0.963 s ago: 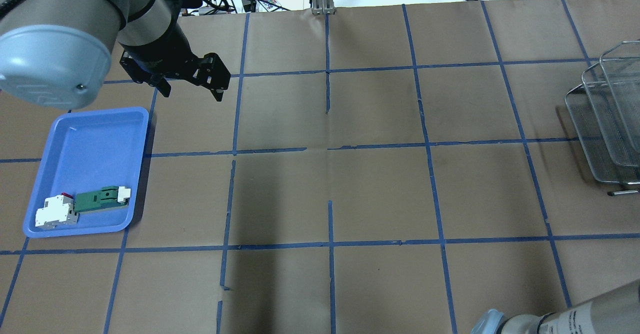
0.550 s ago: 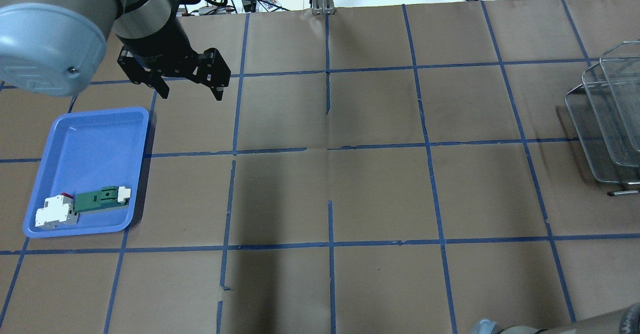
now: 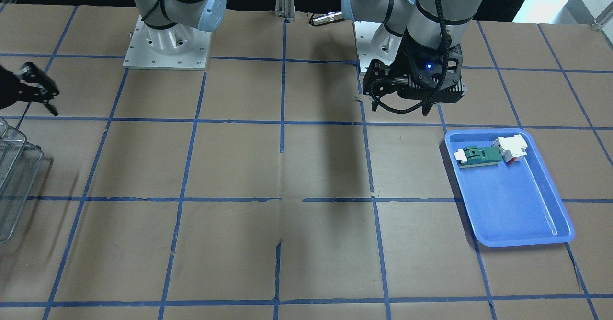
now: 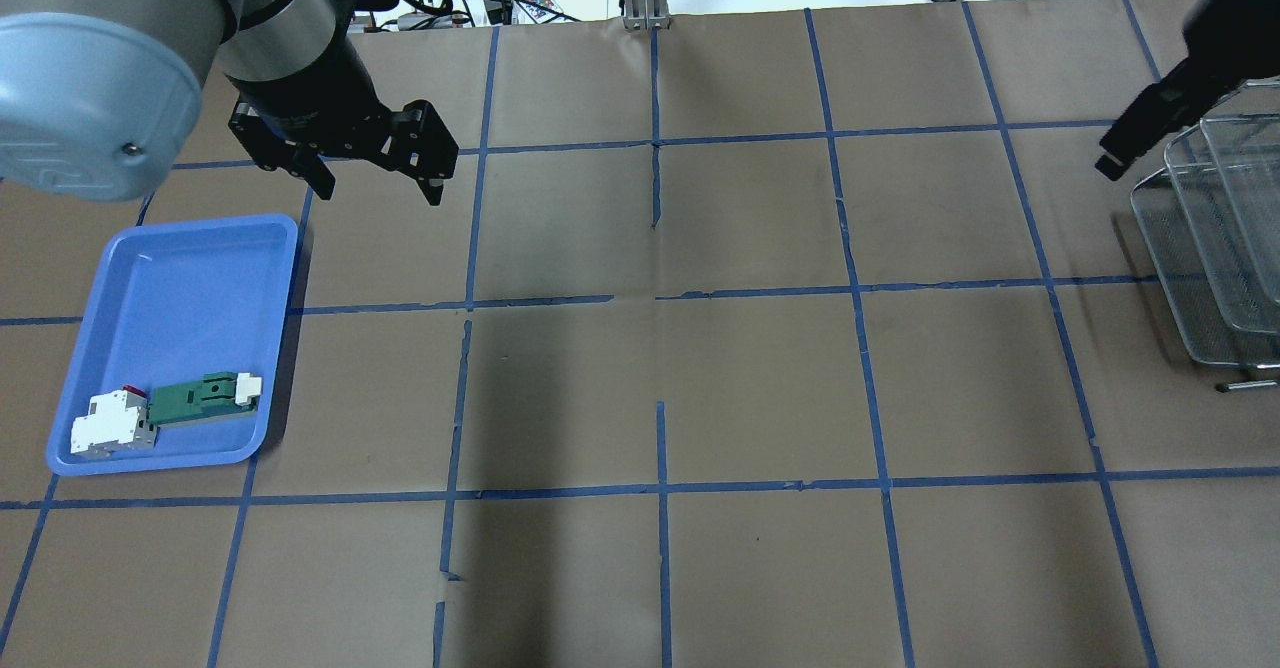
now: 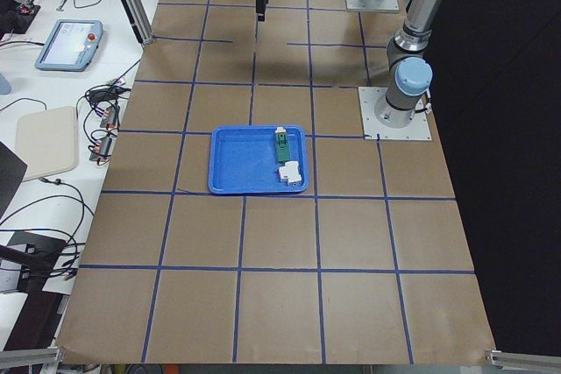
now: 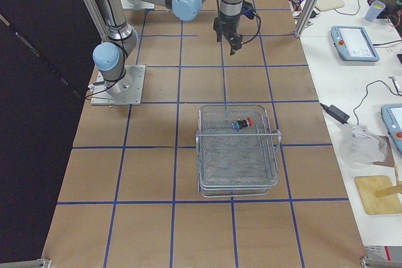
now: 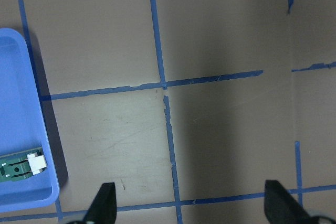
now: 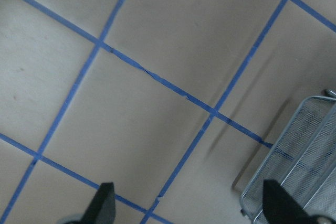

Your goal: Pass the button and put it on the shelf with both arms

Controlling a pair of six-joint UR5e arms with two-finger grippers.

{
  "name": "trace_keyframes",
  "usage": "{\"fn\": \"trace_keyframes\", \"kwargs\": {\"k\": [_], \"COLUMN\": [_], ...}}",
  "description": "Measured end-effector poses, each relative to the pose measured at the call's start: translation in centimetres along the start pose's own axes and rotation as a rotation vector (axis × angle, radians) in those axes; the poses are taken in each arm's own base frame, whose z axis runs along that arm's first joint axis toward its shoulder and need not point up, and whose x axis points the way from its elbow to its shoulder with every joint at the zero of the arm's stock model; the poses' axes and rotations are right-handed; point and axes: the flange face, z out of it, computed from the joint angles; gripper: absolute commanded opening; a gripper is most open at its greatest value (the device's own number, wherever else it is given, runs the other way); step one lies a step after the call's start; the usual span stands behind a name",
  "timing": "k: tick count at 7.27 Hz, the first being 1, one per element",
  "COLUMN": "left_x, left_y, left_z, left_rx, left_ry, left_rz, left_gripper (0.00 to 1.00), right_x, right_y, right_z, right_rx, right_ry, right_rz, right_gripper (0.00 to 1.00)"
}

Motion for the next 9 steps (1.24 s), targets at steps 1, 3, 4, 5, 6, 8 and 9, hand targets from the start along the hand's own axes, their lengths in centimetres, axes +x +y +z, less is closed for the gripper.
{"fn": "trace_keyframes", "kwargs": {"k": [1,3,4,5,6,8,9], "left_x": [-0.1,-0.1,-0.1,-0.2,-0.2,-0.3,-0.3], "left_y": [0.0,0.0,0.0,0.0,0.0,0.0,0.0], "left_z": [0.0,0.0,0.0,-0.1,-0.1,0.0,0.0], "left_rx": [0.0,0.0,0.0,0.002,0.002,-0.001,-0.002], "left_ry": [-0.001,-0.001,-0.001,-0.002,-0.002,-0.002,-0.002], "left_rz": [-0.001,-0.001,-0.001,-0.002,-0.002,-0.003,-0.003], "left_gripper": [1.0,1.0,1.0,1.0,1.0,1.0,1.0], "right_x": [-4.5,-10.5,-11.5,-11.9,-11.8,-11.2,-11.1], "right_y": [-1.9,-4.2,-4.7,-4.9,-5.2,-6.4,-6.8], "right_z": [-1.0,-3.2,-5.0,-7.1,-8.1,-6.6,-5.3], "right_rx": [0.001,0.028,0.059,0.074,0.065,0.011,-0.006], "right_ry": [0.018,0.046,0.035,0.018,0.004,-0.022,-0.026], "right_rz": [0.059,0.203,0.262,0.303,0.345,0.432,0.47], "right_gripper": [1.0,1.0,1.0,1.0,1.0,1.0,1.0]}}
